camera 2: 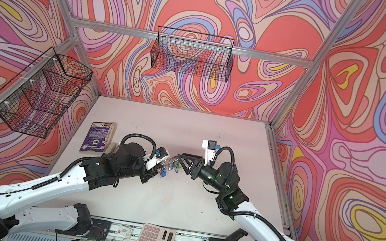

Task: Put the keys on the keyring

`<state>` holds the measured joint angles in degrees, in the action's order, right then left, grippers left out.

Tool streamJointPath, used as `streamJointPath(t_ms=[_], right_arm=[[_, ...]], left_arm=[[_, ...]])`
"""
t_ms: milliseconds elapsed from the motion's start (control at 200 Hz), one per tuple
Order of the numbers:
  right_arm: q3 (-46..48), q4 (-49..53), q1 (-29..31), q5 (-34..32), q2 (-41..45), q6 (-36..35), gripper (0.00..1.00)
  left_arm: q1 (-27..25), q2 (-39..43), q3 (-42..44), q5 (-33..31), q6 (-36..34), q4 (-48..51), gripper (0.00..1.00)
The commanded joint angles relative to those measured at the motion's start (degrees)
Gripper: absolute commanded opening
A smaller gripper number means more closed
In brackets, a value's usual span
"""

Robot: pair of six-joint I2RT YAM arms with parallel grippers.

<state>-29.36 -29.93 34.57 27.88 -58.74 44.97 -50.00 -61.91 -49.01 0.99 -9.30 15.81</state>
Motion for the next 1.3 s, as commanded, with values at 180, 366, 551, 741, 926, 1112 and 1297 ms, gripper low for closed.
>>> streamJointPath(t_ms=[180,366,551,741,926,1112,1297], right_arm=[[1.84,-7.54,0.15,4.55,-4.36,4.86,0.49],[2.73,-7.88,0.5,4.73,-4.54,5.57,0.48],[3.09,-8.59,1.14,4.93,-5.28,6.02,0.47],[2.82,-10.05,2.22,5.48,-6.63,6.27,0.43],[3.16,-9.43,2.33,4.13,-5.67,6.21,0.37],[2.5,-4.97,2.33,1.36,-3.59,4.39,0.31],[1.53,-2.13,2.26,-0.07,-3.26,3.35,0.24]], left_arm=[[-0.28,0.76,0.1,0.06,0.66,-4.7,0.0],[-0.28,0.22,0.2,-0.08,0.81,-5.28,0.0],[-0.28,-0.11,0.14,0.35,1.03,-5.62,0.0],[-0.28,-0.62,0.04,0.45,0.98,-5.57,0.0],[-0.34,-0.95,0.3,0.32,0.79,-5.53,0.0],[-0.28,-0.94,0.72,0.27,0.71,-5.56,0.0],[-0.29,-1.0,0.93,0.49,0.56,-5.52,0.0]])
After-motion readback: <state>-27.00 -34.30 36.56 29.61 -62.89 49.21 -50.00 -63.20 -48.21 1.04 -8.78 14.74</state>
